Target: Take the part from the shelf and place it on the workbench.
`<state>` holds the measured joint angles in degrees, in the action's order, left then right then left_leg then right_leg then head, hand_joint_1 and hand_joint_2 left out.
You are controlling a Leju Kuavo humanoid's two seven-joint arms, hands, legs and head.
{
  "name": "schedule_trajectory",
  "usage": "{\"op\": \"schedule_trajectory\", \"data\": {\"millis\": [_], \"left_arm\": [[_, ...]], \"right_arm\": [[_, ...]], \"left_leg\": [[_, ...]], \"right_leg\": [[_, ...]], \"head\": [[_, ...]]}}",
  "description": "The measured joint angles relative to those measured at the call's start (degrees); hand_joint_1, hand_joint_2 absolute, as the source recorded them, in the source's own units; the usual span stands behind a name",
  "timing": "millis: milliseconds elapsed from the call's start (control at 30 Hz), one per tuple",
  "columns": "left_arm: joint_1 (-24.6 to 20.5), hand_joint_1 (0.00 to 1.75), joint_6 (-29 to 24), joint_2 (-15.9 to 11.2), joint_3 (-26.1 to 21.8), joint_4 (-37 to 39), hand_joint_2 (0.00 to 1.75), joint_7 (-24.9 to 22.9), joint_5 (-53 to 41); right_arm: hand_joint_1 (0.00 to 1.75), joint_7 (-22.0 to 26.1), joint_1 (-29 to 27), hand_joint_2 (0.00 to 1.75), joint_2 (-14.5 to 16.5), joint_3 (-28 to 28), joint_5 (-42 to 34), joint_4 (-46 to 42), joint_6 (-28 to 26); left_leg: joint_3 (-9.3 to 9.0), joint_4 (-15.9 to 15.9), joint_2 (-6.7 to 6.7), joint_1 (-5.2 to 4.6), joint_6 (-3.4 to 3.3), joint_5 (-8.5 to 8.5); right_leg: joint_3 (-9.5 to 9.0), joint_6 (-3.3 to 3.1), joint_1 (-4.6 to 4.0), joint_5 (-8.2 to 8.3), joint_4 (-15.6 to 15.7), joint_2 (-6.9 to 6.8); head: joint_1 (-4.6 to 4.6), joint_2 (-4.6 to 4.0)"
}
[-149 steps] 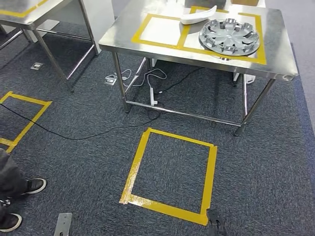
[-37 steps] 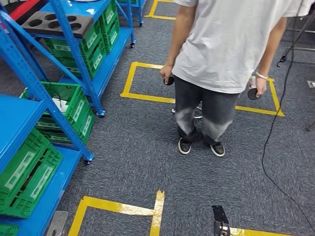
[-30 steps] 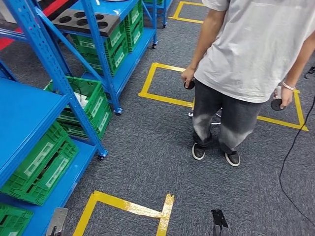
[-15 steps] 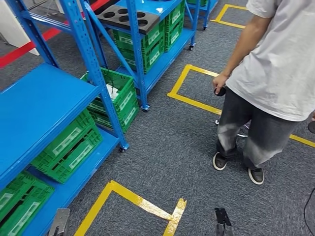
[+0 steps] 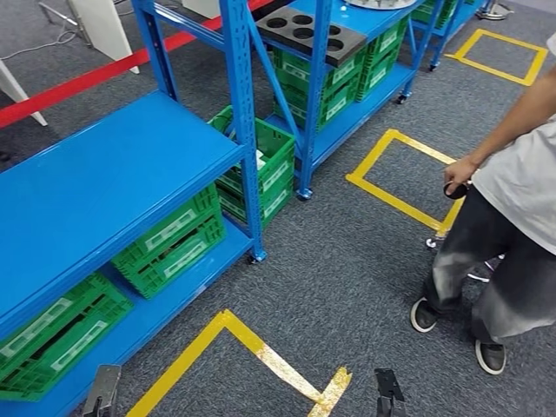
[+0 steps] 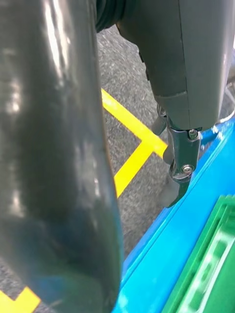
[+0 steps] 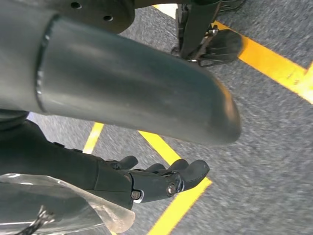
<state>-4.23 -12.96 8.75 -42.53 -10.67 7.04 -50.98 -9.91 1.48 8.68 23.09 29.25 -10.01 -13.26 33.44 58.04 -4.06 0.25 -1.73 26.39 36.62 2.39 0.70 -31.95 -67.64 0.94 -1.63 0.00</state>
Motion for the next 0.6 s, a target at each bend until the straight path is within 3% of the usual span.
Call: {"op": "schedule_trajectory", "data": {"millis": [33, 100, 133, 200, 267, 333, 400, 433, 500, 567, 600], "left_arm": [[0.0, 0.0, 0.0, 0.0, 0.0, 0.0, 0.0, 0.0, 0.0], [0.0, 0.0, 0.0, 0.1, -0.1, 0.0, 0.0, 0.0, 0.3], [0.0, 0.0, 0.1, 0.1, -0.1, 0.0, 0.0, 0.0, 0.4], [0.3, 0.0, 0.1, 0.0, -0.2, 0.0, 0.0, 0.0, 0.5], [0.4, 0.0, 0.1, 0.0, -0.2, 0.0, 0.0, 0.0, 0.6], [0.1, 0.0, 0.1, 0.1, -0.2, 0.0, 0.0, 0.0, 0.7], [0.1, 0.0, 0.1, 0.1, -0.2, 0.0, 0.0, -0.1, 0.8], [0.1, 0.0, 0.1, 0.1, -0.3, 0.0, 0.0, -0.1, 0.8], [0.3, 0.0, 0.1, 0.0, -0.4, 0.0, 0.0, -0.1, 0.8], [0.1, 0.0, 0.2, 0.0, -0.6, 0.0, 0.0, -0.1, 1.0], [0.0, 0.0, 0.2, 0.0, -0.6, 0.0, 0.0, -0.1, 1.1]], "right_arm": [[0.0, 0.0, 0.0, 0.0, 0.0, 0.0, 0.0, 0.0, 0.1], [0.0, -0.1, 0.0, 0.0, 0.0, 0.0, 0.0, 0.0, 0.2], [0.0, -0.2, 0.0, 0.0, 0.0, 0.1, -0.1, 0.1, 0.3], [0.0, -0.4, 0.1, 0.0, 0.1, 0.2, -0.1, 0.1, 0.6], [0.0, -0.4, 0.1, 0.0, 0.2, 0.3, -0.1, 0.1, 0.9], [0.0, -0.4, 0.0, 0.0, 0.3, 0.4, -0.1, 0.1, 1.2], [0.0, -0.4, -0.1, 0.0, 0.4, 0.4, -0.1, 0.1, 1.2], [0.0, -0.5, -0.1, 0.0, 0.4, 0.5, -0.1, 0.1, 1.2], [0.0, -0.5, -0.1, 0.0, 0.4, 0.5, -0.1, 0.1, 1.3], [0.0, -0.4, 0.0, 0.0, 0.5, 0.5, -0.1, 0.1, 1.6], [0.0, -0.5, 0.0, 0.0, 0.5, 0.5, -0.1, 0.1, 1.8]], "left_leg": [[0.03, 0.1, -0.8, -0.04, 0.15, 0.07], [0.37, 0.4, -2.25, 0.04, 0.64, 0.13], [0.61, 0.4, -2.88, 0.12, 1.03, 0.05], [0.93, 0.4, -3.78, 0.25, 1.81, -0.09], [1.89, 2.6, -1.44, 0.06, 2.5, 1.48], [4.68, 9.1, 2.06, 0.06, 3.11, 5.02], [7.35, 15.1, 3.13, 0.25, 3.52, 7.28], [7.43, 15.5, 3.29, 0.3, 3.6, 6.86], [4.58, 10.3, 4.16, 0.24, 3.38, 3.42], [0.79, 3.0, 6.93, -0.33, 2.67, 0.66], [-0.18, 0.9, 8.05, -0.64, 2.26, 0.2]], "right_leg": [[-1.46, -0.23, 0.11, 1.88, 3.8, 1.48], [-3.68, -0.52, 0.32, 3.31, 8.7, 3.84], [-4.08, -0.64, 0.32, 3.04, 9.2, 4.21], [-4.49, -1.07, 0.41, 3.14, 9.6, 3.04], [-4.91, -1.7, 0.6, 3.33, 10.1, 1.48], [-5.26, -2.17, 0.48, 3.19, 10.3, -0.4], [-5.44, -2.35, 0.33, 2.94, 10.3, -2.27], [-5.55, -2.33, 0.31, 2.81, 10.3, -3.11], [-5.99, -2.15, 0.26, 2.51, 10.3, -4.62], [-6.44, -1.76, 0.04, 2.11, 10.2, -5.91], [-6.58, -1.52, -0.13, 1.94, 10.2, -6.52]], "head": [[0.01, 0.0], [0.05, -0.01], [0.05, -0.01], [0.0, -0.01], [0.42, -0.01], [0.88, -0.01], [0.94, 0.0], [0.95, 0.0], [0.97, 0.0], [0.98, -0.01], [0.91, -0.01]]}}
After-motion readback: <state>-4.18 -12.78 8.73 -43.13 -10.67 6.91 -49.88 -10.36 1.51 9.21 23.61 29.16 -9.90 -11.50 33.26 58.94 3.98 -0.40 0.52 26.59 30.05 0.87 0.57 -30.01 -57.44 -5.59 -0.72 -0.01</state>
